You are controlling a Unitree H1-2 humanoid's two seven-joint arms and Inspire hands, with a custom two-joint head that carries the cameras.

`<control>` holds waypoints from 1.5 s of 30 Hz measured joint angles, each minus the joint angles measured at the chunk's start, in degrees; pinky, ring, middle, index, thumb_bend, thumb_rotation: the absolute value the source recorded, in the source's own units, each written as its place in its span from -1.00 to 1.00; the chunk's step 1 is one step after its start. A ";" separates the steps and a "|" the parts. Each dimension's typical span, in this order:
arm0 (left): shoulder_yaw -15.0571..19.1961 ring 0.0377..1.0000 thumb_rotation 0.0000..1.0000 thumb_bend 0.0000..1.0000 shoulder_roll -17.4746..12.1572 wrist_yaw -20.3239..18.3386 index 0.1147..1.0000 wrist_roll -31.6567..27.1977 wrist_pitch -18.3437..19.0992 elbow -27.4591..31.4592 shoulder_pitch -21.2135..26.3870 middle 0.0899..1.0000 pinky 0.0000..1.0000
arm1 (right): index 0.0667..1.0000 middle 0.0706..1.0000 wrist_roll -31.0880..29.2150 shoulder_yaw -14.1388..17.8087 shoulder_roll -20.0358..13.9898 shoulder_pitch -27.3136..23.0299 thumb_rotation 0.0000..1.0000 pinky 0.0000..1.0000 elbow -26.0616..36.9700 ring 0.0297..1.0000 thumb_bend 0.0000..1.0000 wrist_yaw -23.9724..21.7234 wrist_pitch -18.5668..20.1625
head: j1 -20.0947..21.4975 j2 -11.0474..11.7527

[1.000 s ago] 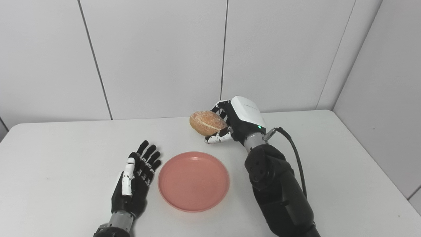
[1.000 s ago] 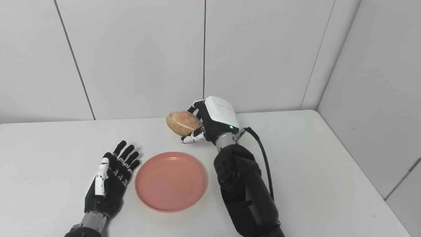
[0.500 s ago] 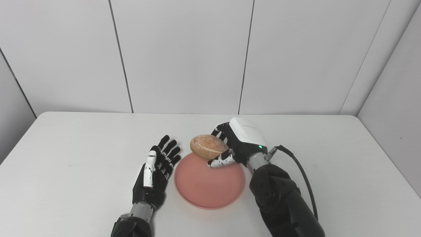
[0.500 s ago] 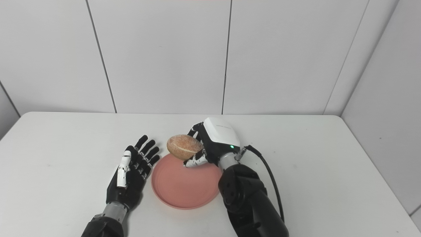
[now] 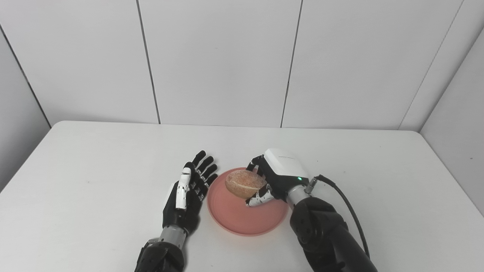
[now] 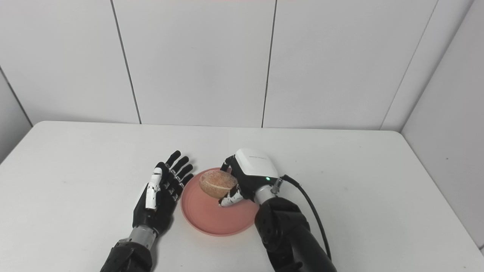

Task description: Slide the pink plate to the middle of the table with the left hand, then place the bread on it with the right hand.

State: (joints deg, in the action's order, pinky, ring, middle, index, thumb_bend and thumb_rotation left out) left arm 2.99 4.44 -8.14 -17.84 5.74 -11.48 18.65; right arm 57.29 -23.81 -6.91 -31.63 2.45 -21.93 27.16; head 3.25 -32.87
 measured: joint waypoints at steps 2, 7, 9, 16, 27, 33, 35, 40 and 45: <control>-0.13 0.80 1.00 -0.22 0.00 0.00 0.76 0.00 0.00 0.00 0.00 0.80 0.81 | -0.09 -0.13 0.24 -0.31 -0.25 0.00 -1.00 -0.54 -0.06 -0.40 0.05 0.00 0.00 | -0.17 -0.17; -0.33 0.80 1.00 -0.24 0.09 0.30 0.76 0.31 0.16 0.29 -0.06 0.80 0.81 | -0.10 -0.12 1.46 -1.62 -0.52 0.00 -1.00 -0.54 -0.10 -0.39 0.05 -0.85 0.00 | -0.62 -0.35; -0.50 0.80 1.00 -0.24 0.19 0.63 0.76 0.38 0.16 0.34 -0.09 0.80 0.81 | -0.10 -0.12 2.02 -2.05 -0.65 0.01 -1.00 -0.55 -0.25 -0.40 0.05 -1.18 0.00 | -0.79 -0.44; -0.69 0.80 1.00 -0.25 0.25 0.85 0.76 0.39 0.24 0.41 -0.09 0.80 0.82 | -0.06 -0.20 5.26 -1.53 -0.46 0.26 -0.80 -0.53 -0.35 -0.37 0.04 -5.58 0.00 | -0.97 -0.53; -0.71 0.80 1.00 -0.25 0.34 1.05 0.76 0.38 1.26 0.87 -0.10 0.80 0.80 | 0.56 0.32 7.85 -1.07 -0.06 0.32 0.00 -0.15 -0.10 0.12 0.79 -10.51 0.00 | -1.41 -1.05; -0.76 0.81 1.00 -0.25 0.42 1.43 0.76 0.39 1.50 0.99 -0.10 0.79 0.80 | 0.84 0.83 8.99 -0.54 0.28 0.32 0.13 0.69 0.53 0.77 0.93 -12.70 0.00 | -1.49 -1.14; -0.75 0.81 1.00 -0.25 0.42 1.43 0.76 0.39 1.50 0.98 -0.10 0.79 0.79 | 0.91 0.89 8.98 -0.44 0.15 0.32 0.19 0.76 1.00 0.83 0.99 -13.59 0.00 | -1.41 -1.14; -0.83 0.82 1.00 -0.25 0.41 1.40 0.76 0.39 1.50 0.98 -0.10 0.79 0.79 | 0.95 0.91 8.26 -0.53 -0.02 0.32 0.26 0.79 1.98 0.85 1.00 -14.32 -0.01 | -1.32 -1.14; -0.89 0.83 1.00 -0.25 0.41 1.40 0.76 0.39 1.50 0.98 -0.10 0.80 0.79 | 0.94 0.89 7.56 -0.56 -0.18 0.32 0.30 0.79 3.13 0.84 1.00 -13.61 -0.03 | -1.32 -1.14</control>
State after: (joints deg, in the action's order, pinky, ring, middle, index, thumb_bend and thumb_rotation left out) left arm 2.09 4.85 -6.74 -17.46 7.24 -10.50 18.56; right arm 64.86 -24.36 -7.09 -31.31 5.58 -35.53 27.13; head 1.93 -34.01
